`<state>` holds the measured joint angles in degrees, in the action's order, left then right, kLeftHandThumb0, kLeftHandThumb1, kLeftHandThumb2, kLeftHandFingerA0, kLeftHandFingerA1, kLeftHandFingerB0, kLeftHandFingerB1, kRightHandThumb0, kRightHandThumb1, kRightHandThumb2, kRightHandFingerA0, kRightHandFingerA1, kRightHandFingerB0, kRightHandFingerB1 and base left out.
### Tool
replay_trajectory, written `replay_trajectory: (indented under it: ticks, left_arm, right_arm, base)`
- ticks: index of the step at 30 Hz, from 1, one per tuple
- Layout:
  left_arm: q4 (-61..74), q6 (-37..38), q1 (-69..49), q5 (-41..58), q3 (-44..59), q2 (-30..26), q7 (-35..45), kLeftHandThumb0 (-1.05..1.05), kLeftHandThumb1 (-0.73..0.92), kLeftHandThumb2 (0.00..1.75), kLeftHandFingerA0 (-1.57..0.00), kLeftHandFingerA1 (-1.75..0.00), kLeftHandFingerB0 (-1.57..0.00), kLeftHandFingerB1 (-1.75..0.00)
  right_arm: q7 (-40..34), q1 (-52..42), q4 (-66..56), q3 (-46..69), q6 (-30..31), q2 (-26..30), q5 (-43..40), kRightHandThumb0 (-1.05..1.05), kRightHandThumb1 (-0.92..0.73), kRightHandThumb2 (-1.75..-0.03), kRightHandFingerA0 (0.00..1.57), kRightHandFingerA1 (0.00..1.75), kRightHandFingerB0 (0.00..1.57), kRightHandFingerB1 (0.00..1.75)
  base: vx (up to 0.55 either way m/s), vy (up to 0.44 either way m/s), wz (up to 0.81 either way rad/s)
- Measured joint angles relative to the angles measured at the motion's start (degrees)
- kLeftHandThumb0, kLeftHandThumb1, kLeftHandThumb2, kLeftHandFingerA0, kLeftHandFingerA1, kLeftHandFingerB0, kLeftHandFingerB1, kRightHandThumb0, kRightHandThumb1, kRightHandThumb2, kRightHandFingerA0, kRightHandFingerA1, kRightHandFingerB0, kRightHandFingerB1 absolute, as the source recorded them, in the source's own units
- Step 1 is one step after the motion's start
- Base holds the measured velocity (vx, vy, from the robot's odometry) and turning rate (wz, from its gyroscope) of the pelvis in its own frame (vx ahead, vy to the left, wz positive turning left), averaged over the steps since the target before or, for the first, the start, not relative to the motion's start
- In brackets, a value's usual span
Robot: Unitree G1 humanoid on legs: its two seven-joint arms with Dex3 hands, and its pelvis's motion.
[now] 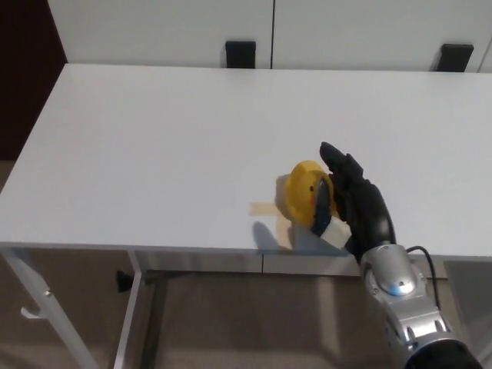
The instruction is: The robot uses its right hand to push the yellow duck toy to the center of the white desk.
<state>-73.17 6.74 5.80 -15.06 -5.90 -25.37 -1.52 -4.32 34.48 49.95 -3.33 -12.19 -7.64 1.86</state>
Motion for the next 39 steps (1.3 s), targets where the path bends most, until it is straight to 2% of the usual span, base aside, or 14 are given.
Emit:
replay_trajectory:
  ticks: [2, 5, 6, 10, 16, 17, 19, 20, 25, 30, 31, 32, 33, 39]
  left_arm:
    - [0.0, 0.0, 0.0, 0.0, 0.0, 0.0, 0.0, -0.17, 0.68, 0.61, -0.79, -0.52, -0.81, -0.51]
    - [0.0, 0.0, 0.0, 0.0, -0.1, 0.0, 0.0, -0.18, 0.67, 0.61, -0.78, -0.52, -0.84, -0.53]
    - [0.0, 0.0, 0.0, 0.0, -0.1, 0.0, 0.0, -0.20, 0.67, 0.61, -0.80, -0.59, -0.84, -0.53]
    - [0.1, 0.0, 0.0, -0.1, -0.2, 0.0, 0.0, -0.20, 0.67, 0.61, -0.79, -0.58, -0.82, -0.52]
    - [0.2, 0.0, 0.0, -0.1, -0.3, 0.0, 0.0, -0.21, 0.65, 0.60, -0.81, -0.57, -0.83, -0.53]
    - [0.1, 0.0, 0.0, -0.1, -0.3, 0.0, 0.0, -0.20, 0.65, 0.60, -0.80, -0.56, -0.81, -0.52]
    - [0.1, 0.0, 0.0, -0.1, -0.3, 0.0, 0.0, -0.20, 0.65, 0.60, -0.80, -0.56, -0.81, -0.52]
    - [0.1, 0.0, 0.1, -0.1, -0.3, 0.0, 0.0, -0.18, 0.66, 0.60, -0.77, -0.51, -0.85, -0.53]
    - [0.1, 0.0, 0.1, -0.2, -0.4, 0.0, 0.1, -0.19, 0.67, 0.61, -0.79, -0.56, -0.88, -0.54]
    - [0.0, 0.0, -0.1, -0.3, -0.4, 0.0, 0.0, -0.18, 0.65, 0.60, -0.74, -0.50, -0.87, -0.54]
    - [0.0, 0.0, -0.1, -0.3, -0.4, 0.0, 0.0, -0.20, 0.63, 0.59, -0.75, -0.51, -0.79, -0.51]
    - [0.0, 0.0, -0.2, -0.4, -0.5, 0.0, 0.0, -0.20, 0.63, 0.59, -0.75, -0.51, -0.79, -0.51]
    - [0.0, 0.0, -0.3, -0.4, -0.5, 0.0, 0.0, -0.21, 0.65, 0.60, -0.76, -0.51, -0.84, -0.52]
    - [0.2, 0.0, -0.5, -0.4, -0.4, 0.0, 0.1, -0.19, 0.65, 0.60, -0.76, -0.51, -0.82, -0.52]
  right_arm:
    - [0.0, 0.0, -0.3, -0.1, 0.6, -0.4, 0.0, -0.90, -0.78, -1.24, 0.00, 0.18, 0.00, 0.12]
    - [0.0, 0.2, -1.0, -0.2, 1.8, -1.2, 0.0, -0.92, -0.79, -1.25, 0.00, 0.20, 0.00, 0.13]
    - [0.0, 0.2, -1.2, -0.2, 2.2, -1.4, 0.0, -0.98, -0.85, -1.27, 0.00, 0.18, 0.00, 0.08]
    - [-0.1, 0.4, -2.0, -0.3, 3.6, -2.0, 0.0, -0.92, -0.81, -1.26, 0.00, 0.23, 0.00, 0.13]
    - [-0.2, 0.4, -2.8, -0.3, 4.9, -2.5, 0.0, -1.04, -0.86, -1.26, 0.00, 0.12, 0.00, 0.02]
    - [-0.2, 0.4, -2.9, -0.3, 5.0, -2.5, 0.0, -0.96, -0.92, -0.82, 0.00, 0.16, 0.00, 0.13]
    - [-0.2, 0.4, -3.0, -0.2, 5.2, -2.6, 0.0, -0.96, -0.92, -0.82, 0.00, 0.16, 0.00, 0.13]
    - [-0.2, 0.4, -3.2, -0.1, 5.5, -2.6, -0.1, -1.03, -0.87, -1.26, 0.00, 0.10, 0.00, 0.02]
    - [-0.1, 0.4, -3.3, 0.3, 5.8, -2.6, -0.1, -0.99, -0.82, -1.25, 0.00, 0.13, 0.00, 0.05]
    - [0.8, 0.4, -3.2, 0.7, 5.5, -2.6, -0.2, -1.04, -0.86, -1.26, 0.00, 0.09, 0.00, 0.01]
    - [0.9, 0.4, -3.2, 0.7, 5.5, -2.6, -0.2, -0.95, -0.92, -0.79, 0.00, 0.15, 0.00, 0.18]
    - [1.1, 0.4, -3.2, 0.8, 5.5, -2.6, -0.2, -0.95, -0.92, -0.79, 0.00, 0.15, 0.00, 0.18]
    - [1.3, 0.4, -3.2, 0.8, 5.5, -2.6, -0.2, -0.97, -0.79, -1.21, 0.01, 0.13, 0.06, 0.07]
    - [3.4, -1.0, -6.5, 2.4, 5.5, -1.5, -1.4, -0.87, -0.79, -1.19, 0.00, 0.15, 0.00, 0.12]
  base:
    - [0.00, 0.000, 0.00]
    - [0.00, 0.000, 0.00]
    - [0.00, 0.000, 0.00]
    - [0.00, 0.000, 0.00]
    - [0.00, 0.000, 0.00]
    - [0.00, 0.000, 0.00]
    - [0.00, 0.000, 0.00]
    - [0.00, 0.000, 0.00]
    - [0.00, 0.000, 0.00]
    - [0.00, 0.000, 0.00]
    - [0.00, 0.000, 0.00]
    - [0.00, 0.000, 0.00]
    - [0.00, 0.000, 0.00]
    - [0.00, 0.000, 0.00]
